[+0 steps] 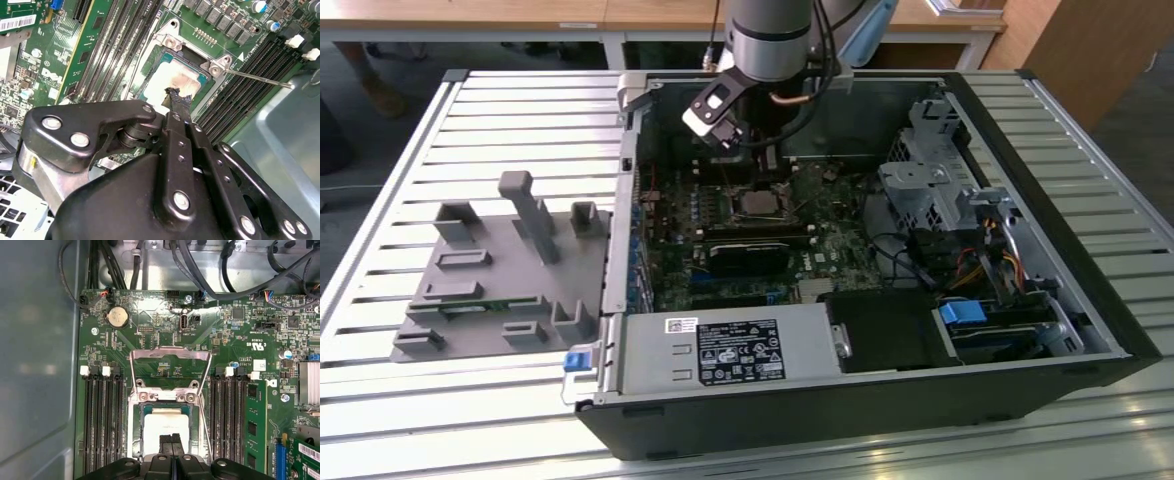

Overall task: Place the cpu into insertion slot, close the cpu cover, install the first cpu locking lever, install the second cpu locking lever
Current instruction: 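Close the cpu cover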

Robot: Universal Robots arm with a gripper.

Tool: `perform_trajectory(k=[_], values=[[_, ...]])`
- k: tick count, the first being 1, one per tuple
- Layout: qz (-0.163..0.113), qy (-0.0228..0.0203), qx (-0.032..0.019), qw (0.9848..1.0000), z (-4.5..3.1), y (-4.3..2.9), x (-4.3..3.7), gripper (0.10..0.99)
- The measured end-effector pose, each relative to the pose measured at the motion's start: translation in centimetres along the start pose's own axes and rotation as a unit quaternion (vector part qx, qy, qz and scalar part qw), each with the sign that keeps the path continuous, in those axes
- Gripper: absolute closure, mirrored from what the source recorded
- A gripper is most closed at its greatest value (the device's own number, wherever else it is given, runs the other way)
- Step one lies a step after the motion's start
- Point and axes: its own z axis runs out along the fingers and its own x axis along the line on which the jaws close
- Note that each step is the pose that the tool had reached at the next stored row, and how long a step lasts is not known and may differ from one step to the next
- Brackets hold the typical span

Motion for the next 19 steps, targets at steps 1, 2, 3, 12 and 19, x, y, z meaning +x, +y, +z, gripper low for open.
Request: perform_trajectory(k=[1,2,3,12,19], values=[[0.0,0.0,0.0,1.0,-0.04,0.0,0.0,0.98],[0.0,0.0,0.0,1.0,-0.09,0.0,0.0,0.98],[0.0,0.0,0.0,1.0,-0.13,0.0,0.0,0.98],[0.0,0.0,0.0,1.0,-0.59,0.02,0.0,0.98],[0.0,0.0,0.0,1.0,-1.1,0.04,0.0,0.98]])
